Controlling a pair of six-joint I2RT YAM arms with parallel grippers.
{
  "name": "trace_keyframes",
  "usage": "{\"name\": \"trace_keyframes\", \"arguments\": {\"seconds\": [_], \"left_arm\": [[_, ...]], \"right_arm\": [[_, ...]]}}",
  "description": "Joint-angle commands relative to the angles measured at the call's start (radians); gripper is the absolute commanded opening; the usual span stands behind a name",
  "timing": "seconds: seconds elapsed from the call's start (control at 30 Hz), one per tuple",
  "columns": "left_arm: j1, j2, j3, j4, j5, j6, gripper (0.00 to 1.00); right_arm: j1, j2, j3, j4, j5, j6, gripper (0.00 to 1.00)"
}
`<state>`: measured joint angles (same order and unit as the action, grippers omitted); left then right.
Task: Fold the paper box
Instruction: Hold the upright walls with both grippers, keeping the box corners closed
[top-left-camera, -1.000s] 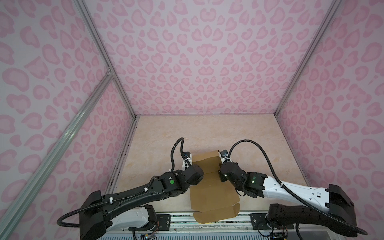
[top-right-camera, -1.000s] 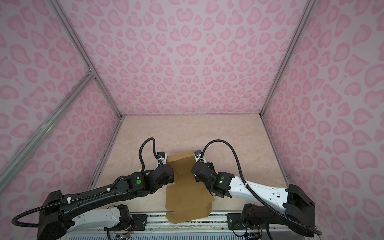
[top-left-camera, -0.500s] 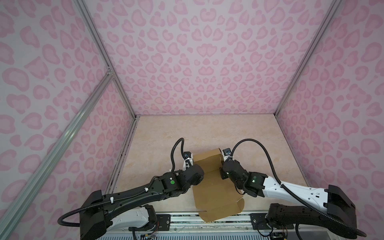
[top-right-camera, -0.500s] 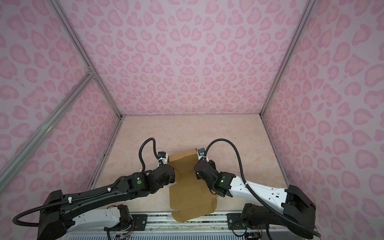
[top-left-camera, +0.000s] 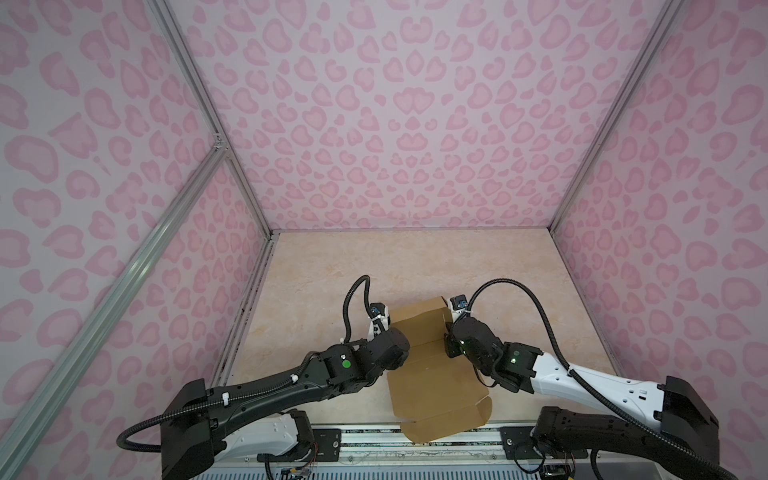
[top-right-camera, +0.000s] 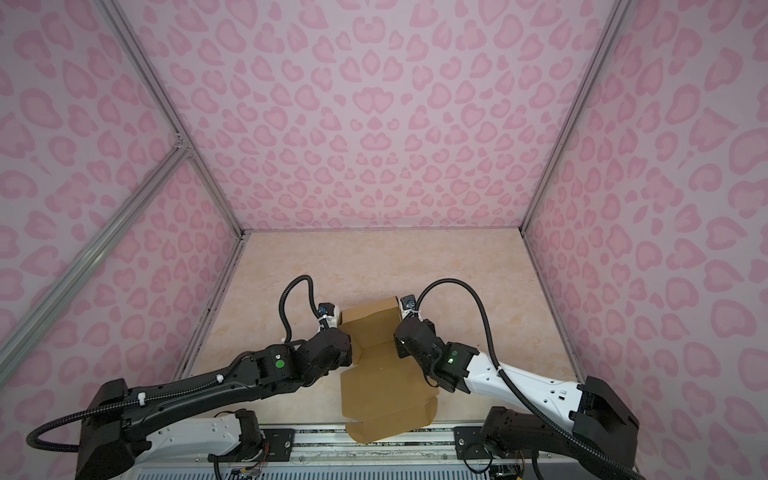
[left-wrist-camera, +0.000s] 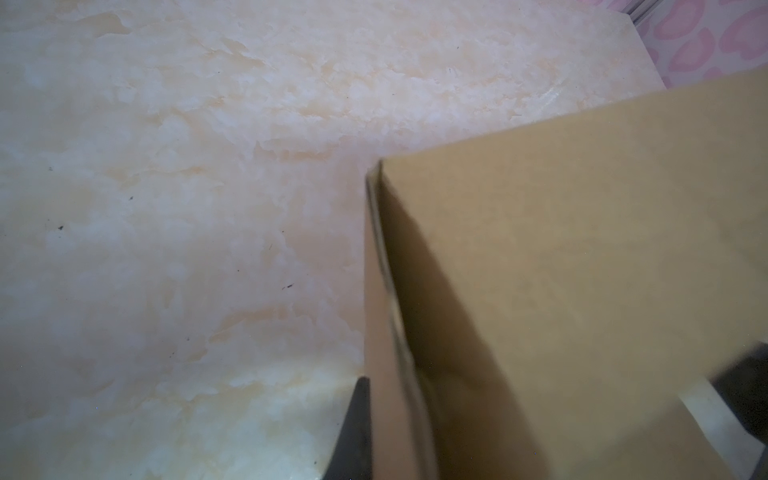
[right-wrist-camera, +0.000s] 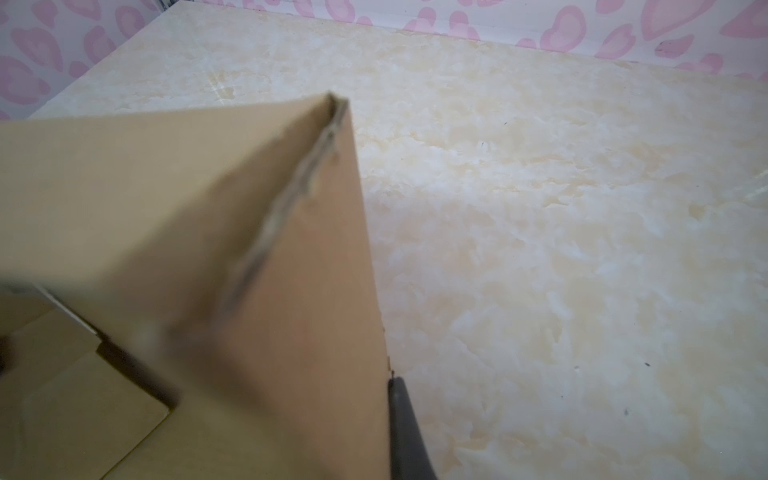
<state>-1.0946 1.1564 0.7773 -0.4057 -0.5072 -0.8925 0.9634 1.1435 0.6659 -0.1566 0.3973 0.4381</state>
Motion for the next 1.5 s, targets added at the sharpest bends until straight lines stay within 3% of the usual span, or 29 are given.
{"name": "trace_keyframes", "arguments": {"seconds": [0.0, 0.4, 0.6, 0.77, 0.93, 1.07, 1.47], "left_arm": [[0.002, 0.011, 0.012, -0.067, -0.053, -0.001, 0.04], [0.003, 0.031, 0.03, -0.08, -0.057, -0.002, 0.04], [0.002, 0.02, 0.025, -0.084, -0.062, -0.002, 0.04], [0.003, 0.001, 0.014, -0.081, -0.062, 0.01, 0.03], [0.002, -0.01, 0.011, -0.079, -0.057, 0.023, 0.2], [0.003, -0.02, 0.007, -0.074, -0.056, 0.027, 0.28], [0.003, -0.121, -0.104, -0.004, -0.008, 0.035, 0.34]], "right_arm": [[0.018, 0.001, 0.012, -0.067, 0.113, 0.017, 0.12], [0.087, 0.017, 0.036, -0.072, 0.134, 0.065, 0.22], [0.113, 0.022, 0.046, -0.068, 0.158, 0.083, 0.0], [0.141, 0.018, 0.059, -0.072, 0.179, 0.104, 0.0], [0.15, 0.027, 0.067, -0.076, 0.179, 0.119, 0.0], [0.153, 0.022, 0.073, -0.078, 0.183, 0.124, 0.0], [0.156, -0.03, 0.111, -0.139, 0.203, 0.138, 0.0]]}}
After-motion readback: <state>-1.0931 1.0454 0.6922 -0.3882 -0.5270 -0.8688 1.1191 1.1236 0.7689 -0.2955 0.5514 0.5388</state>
